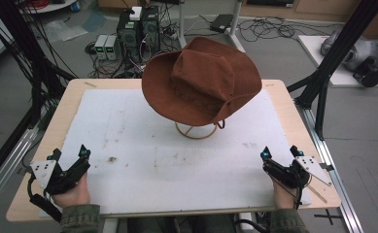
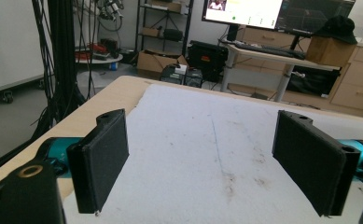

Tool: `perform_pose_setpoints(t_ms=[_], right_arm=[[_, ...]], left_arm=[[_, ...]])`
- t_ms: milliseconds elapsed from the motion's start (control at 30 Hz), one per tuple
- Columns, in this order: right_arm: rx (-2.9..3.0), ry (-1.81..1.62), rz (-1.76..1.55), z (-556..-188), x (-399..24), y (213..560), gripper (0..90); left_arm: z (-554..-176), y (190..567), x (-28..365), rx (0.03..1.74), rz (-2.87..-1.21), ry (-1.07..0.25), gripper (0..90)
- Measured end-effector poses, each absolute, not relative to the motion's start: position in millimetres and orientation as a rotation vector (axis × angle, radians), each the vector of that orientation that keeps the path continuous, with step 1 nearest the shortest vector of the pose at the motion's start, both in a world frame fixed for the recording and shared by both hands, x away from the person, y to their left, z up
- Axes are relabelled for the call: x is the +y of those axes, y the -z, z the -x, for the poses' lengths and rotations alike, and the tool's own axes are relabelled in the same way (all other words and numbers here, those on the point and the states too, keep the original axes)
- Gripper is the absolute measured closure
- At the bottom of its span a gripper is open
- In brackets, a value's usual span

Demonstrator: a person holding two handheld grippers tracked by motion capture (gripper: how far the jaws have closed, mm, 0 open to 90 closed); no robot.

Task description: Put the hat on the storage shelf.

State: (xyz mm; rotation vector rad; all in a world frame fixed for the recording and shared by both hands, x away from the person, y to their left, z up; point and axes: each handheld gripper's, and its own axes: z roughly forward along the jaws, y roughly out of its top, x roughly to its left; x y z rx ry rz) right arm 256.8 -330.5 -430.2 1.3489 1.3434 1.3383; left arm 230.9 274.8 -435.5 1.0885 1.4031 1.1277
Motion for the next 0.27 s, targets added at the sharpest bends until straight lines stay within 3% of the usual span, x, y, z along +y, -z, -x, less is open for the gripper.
perform_pose_setpoints(t_ms=[267], right_arm=[[1.352,-1.342,-1.348,-257.7,-329.8,430.9,1.0]], left_arm=[[-231.6,435.6,274.9,1.404,-1.087,-1.129,18.6]])
